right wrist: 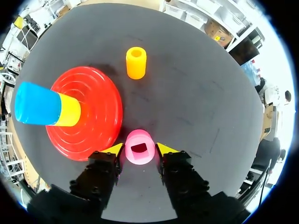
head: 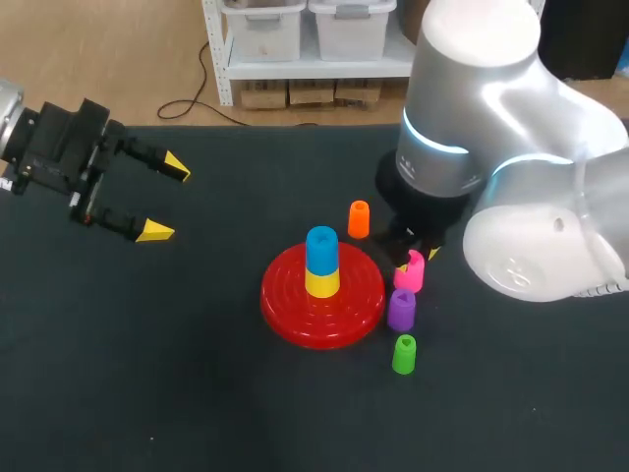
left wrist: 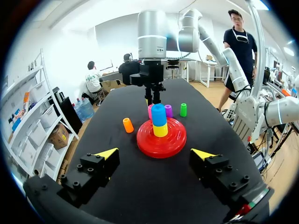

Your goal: Pick up and stack the cylinders on the red base in this order: pink,purple,orange,green

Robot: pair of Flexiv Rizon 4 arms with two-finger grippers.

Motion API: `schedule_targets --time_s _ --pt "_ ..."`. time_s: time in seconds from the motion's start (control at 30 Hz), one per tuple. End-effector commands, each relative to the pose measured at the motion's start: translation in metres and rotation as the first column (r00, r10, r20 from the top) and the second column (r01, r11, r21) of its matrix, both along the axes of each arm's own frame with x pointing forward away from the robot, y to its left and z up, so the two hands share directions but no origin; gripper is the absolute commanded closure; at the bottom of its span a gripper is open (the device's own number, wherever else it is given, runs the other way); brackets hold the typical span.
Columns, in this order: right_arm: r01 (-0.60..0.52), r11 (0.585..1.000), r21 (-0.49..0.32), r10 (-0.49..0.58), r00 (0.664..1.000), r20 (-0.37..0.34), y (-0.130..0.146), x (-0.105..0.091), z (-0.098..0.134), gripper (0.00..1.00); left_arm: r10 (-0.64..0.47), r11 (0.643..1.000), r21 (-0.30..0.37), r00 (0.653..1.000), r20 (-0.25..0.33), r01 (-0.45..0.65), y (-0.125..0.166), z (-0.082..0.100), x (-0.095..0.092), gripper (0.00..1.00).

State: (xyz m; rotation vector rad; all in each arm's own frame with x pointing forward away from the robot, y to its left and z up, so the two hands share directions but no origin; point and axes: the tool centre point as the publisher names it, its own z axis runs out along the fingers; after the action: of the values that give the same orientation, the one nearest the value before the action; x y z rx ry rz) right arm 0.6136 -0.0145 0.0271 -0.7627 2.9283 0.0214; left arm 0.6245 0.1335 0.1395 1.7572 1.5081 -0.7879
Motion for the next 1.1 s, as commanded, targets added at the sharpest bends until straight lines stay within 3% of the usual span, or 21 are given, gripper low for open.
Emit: schedule_targets --time_s 0.03,0.23,0.53,0.87,1.1 --pt "0.0 1.0 -0.001 0.0 1.0 0.002 -0.002 -0.002 0.0 0.68 -0.002 1.0 -0.002 1.0 0.003 0.002 0.001 -0.001 0.0 0.0" --pt "-0.001 1.0 -0.003 0.001 1.0 0.005 -0.002 -0.002 0.0 1.0 -0.002 1.0 -0.002 1.0 0.003 0.002 0.001 -0.001 0.0 0.0" --pt "0.001 1.0 0.013 -0.002 1.0 0.022 0.001 0.001 0.025 1.0 -0.002 1.0 -0.002 1.0 0.003 0.002 0.001 -0.001 0.0 0.0" --pt "-0.058 0.998 0.015 0.057 0.997 0.052 0.009 -0.002 0.082 1.0 -0.002 1.0 -0.002 1.0 0.003 0.002 0.001 -0.001 0.0 0.0" --pt "-0.111 0.994 0.015 0.109 0.99 0.087 0.032 -0.003 0.117 1.0 -0.002 1.0 -0.002 1.0 0.003 0.002 0.001 -0.001 0.0 0.0"
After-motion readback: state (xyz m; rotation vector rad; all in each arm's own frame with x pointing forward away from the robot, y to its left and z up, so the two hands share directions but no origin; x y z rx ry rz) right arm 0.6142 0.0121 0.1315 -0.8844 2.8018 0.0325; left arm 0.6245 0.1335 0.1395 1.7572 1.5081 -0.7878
